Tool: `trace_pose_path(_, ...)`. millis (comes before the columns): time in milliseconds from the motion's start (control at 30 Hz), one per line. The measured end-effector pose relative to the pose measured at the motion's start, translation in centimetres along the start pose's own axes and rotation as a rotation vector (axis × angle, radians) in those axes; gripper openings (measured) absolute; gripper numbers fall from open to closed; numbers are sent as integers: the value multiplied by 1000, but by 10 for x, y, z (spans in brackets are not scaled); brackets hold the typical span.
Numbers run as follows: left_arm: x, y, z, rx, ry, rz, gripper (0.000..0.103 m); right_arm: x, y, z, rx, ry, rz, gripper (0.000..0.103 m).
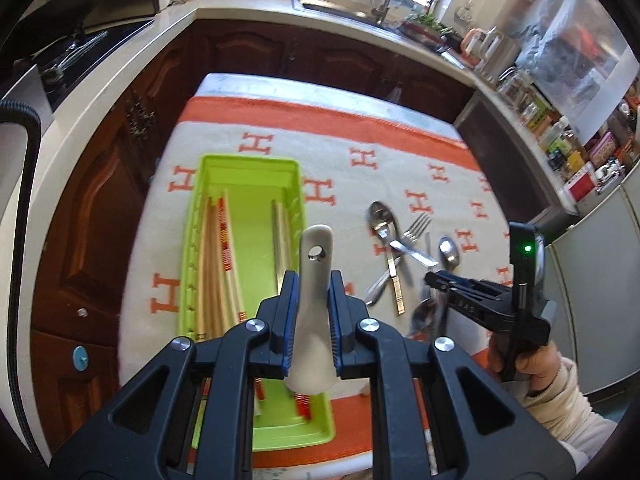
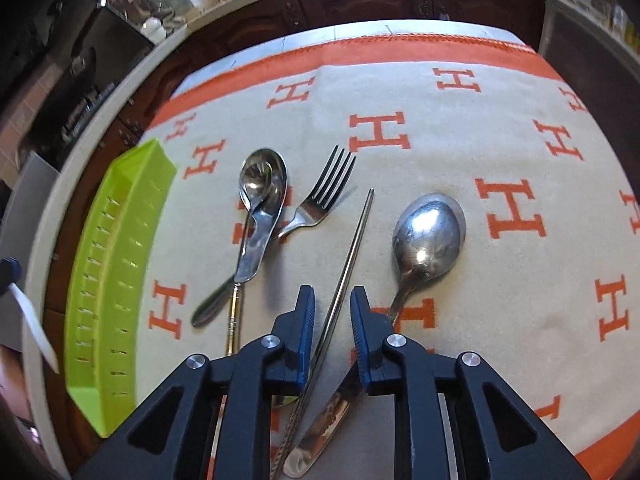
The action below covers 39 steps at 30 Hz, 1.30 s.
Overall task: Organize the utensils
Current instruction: 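Carry the white spoon into the tray with left tool while right tool grasps metal chopstick, then open the left tool to release the spoon while the right tool lifts the metal chopstick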
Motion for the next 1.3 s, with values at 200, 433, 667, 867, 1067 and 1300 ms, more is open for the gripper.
trace_pose_path(200,41,11,-40,74,-111,14,11,20,1,-3,-15,174,167,19)
trace_pose_path(433,57,29,-86,162,-146,13,12,4,8,3,-47,113,56,7)
trace_pose_path(667,44,36,-88,143,-134,-30,12,-22,19,13,-53,-70,-131,5)
trace_pose_path(867,35,36,-75,125,-114,-33,12,-27,22,23,-70,-163,-194,5)
trace_pose_path(1067,35,38,-69,120,-103,-20,12,-18,20,38,-116,-212,-185,5)
trace_pose_path(1300,39,39,-63,111,-96,-9,12,3,11,65,-185,-321,-165,5)
Point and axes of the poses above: each gripper's, at about its wrist camera, not at the fingertips, and z roughly against the way its jaws point, x to its left, y to its underside, the point moved 7 cm from there along -z, roughly the way its jaws point, and after that the axes turned 13 degrees about z, right-handed, at the moved point
